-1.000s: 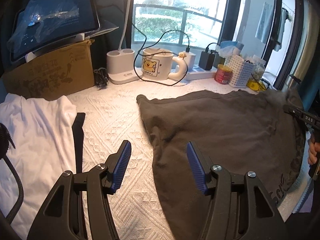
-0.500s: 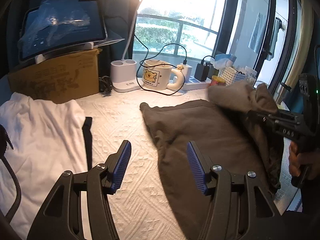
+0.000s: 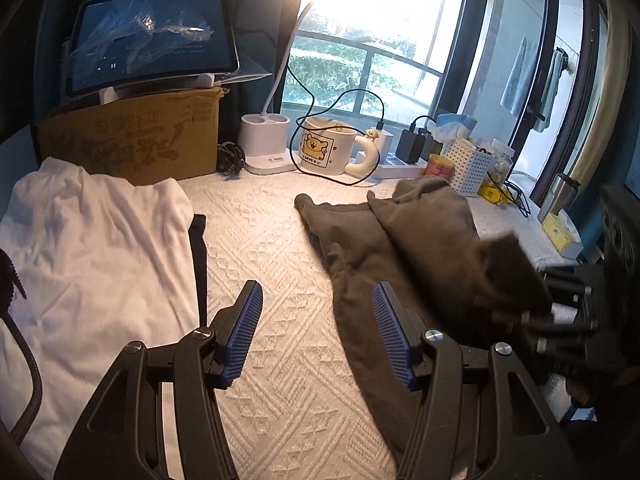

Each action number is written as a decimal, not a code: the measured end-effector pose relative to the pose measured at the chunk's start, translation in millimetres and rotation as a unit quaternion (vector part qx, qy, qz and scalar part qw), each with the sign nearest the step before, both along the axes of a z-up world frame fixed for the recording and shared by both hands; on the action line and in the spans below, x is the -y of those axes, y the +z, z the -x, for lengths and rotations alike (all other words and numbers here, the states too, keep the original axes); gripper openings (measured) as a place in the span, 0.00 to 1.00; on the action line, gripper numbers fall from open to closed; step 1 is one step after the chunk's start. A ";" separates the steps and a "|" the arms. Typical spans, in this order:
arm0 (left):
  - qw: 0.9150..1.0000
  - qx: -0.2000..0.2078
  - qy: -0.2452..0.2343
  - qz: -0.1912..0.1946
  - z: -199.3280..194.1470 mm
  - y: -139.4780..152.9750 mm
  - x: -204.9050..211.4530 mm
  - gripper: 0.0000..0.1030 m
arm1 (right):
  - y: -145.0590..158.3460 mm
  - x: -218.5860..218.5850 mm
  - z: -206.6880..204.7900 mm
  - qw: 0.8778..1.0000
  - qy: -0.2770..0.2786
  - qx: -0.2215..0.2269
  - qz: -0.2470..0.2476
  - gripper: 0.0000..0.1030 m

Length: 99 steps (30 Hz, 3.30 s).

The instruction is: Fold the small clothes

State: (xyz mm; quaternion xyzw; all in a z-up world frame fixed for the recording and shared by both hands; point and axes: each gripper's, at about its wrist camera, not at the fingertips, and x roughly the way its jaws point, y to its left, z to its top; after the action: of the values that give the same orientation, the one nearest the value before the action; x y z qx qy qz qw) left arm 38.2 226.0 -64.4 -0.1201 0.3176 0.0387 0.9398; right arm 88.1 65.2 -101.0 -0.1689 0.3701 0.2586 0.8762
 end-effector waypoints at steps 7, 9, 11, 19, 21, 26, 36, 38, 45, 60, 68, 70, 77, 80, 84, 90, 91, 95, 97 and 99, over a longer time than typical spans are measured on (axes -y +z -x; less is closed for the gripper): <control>1.000 -0.011 -0.006 0.008 5.0 -3.6 1.2 0.56 | -15.9 -15.2 17.0 0.999 0.012 -0.031 0.009 0.20; 1.000 -0.014 -0.008 0.011 4.7 -3.1 1.5 0.56 | -17.0 -16.8 19.5 0.998 0.023 -0.060 -0.003 0.32; 1.000 -0.014 -0.007 0.009 4.7 -1.7 2.3 0.56 | -18.5 -19.4 23.6 0.997 0.037 -0.072 -0.006 0.36; 1.000 -0.014 -0.019 -0.008 -8.3 11.4 13.2 0.56 | 6.5 -2.4 44.4 0.997 0.037 -0.052 -0.032 0.40; 0.999 -0.017 -0.025 -0.014 -16.9 13.7 18.9 0.56 | 16.9 11.6 44.0 0.998 0.019 -0.045 -0.042 0.40; 0.998 -0.029 -0.048 -0.027 -44.9 16.6 34.0 0.56 | 33.3 50.6 34.2 0.998 -0.029 -0.023 -0.058 0.46; 0.992 -0.059 -0.106 -0.045 -128.8 3.7 65.6 0.56 | 32.9 123.4 -17.1 0.989 -0.135 -0.012 -0.056 0.47; 0.989 -0.074 -0.116 -0.061 -146.6 -4.2 73.2 0.55 | 30.3 135.2 -30.1 0.987 -0.153 -0.013 -0.056 0.47; 0.977 -0.135 -0.136 -0.098 -191.2 -39.1 82.9 0.46 | 19.2 164.9 -72.9 0.979 -0.192 -0.031 -0.059 0.47; 0.991 -0.067 -0.067 -0.092 -160.9 -4.4 41.8 0.04 | 12.7 175.1 -148.9 0.977 -0.199 -0.045 -0.063 0.47; 0.994 -0.082 -0.041 -0.065 -153.7 -22.3 18.9 0.04 | 5.8 175.0 -184.9 0.973 -0.210 -0.062 -0.075 0.47; 0.994 -0.085 -0.041 -0.059 -153.1 -26.8 18.4 0.04 | -0.5 176.2 -196.8 0.969 -0.216 -0.079 -0.087 0.47; 0.996 -0.071 -0.042 -0.041 -145.5 -25.1 13.7 0.04 | -25.0 175.3 -227.2 0.957 -0.190 -0.154 -0.156 0.24; 0.996 -0.065 -0.043 -0.034 -143.4 -21.1 11.4 0.04 | -14.6 169.5 -233.0 0.963 -0.178 -0.128 -0.154 0.13; 0.997 -0.064 -0.039 -0.034 -144.2 -20.9 9.0 0.04 | 8.1 159.1 -240.4 0.976 -0.148 -0.076 -0.139 0.13; 0.994 -0.104 -0.019 -0.023 -149.2 -42.3 1.3 0.07 | -12.8 145.8 -250.1 0.981 -0.162 -0.088 -0.069 0.19; 0.994 -0.103 -0.017 -0.016 -145.8 -39.3 -0.8 0.07 | -12.2 145.6 -247.4 0.981 -0.165 -0.086 -0.061 0.23; 0.994 -0.110 0.000 0.005 -129.7 -32.8 -8.8 0.16 | -0.7 146.2 -230.8 0.981 -0.185 -0.059 -0.028 0.28; 0.994 -0.108 -0.001 0.024 -118.8 -28.7 -10.1 0.22 | 7.3 146.2 -218.3 0.981 -0.188 -0.046 -0.019 0.28; 0.994 -0.102 -0.007 0.036 -106.3 -22.6 -6.8 0.28 | 15.9 143.2 -202.1 0.981 -0.190 -0.037 -0.015 0.29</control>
State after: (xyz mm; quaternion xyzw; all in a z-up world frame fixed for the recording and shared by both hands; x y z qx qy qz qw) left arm 144.5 232.8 -87.0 -0.1469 0.4138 0.0329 0.8978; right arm 290.2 -78.0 -85.2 -0.0729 0.4240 0.0990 0.8973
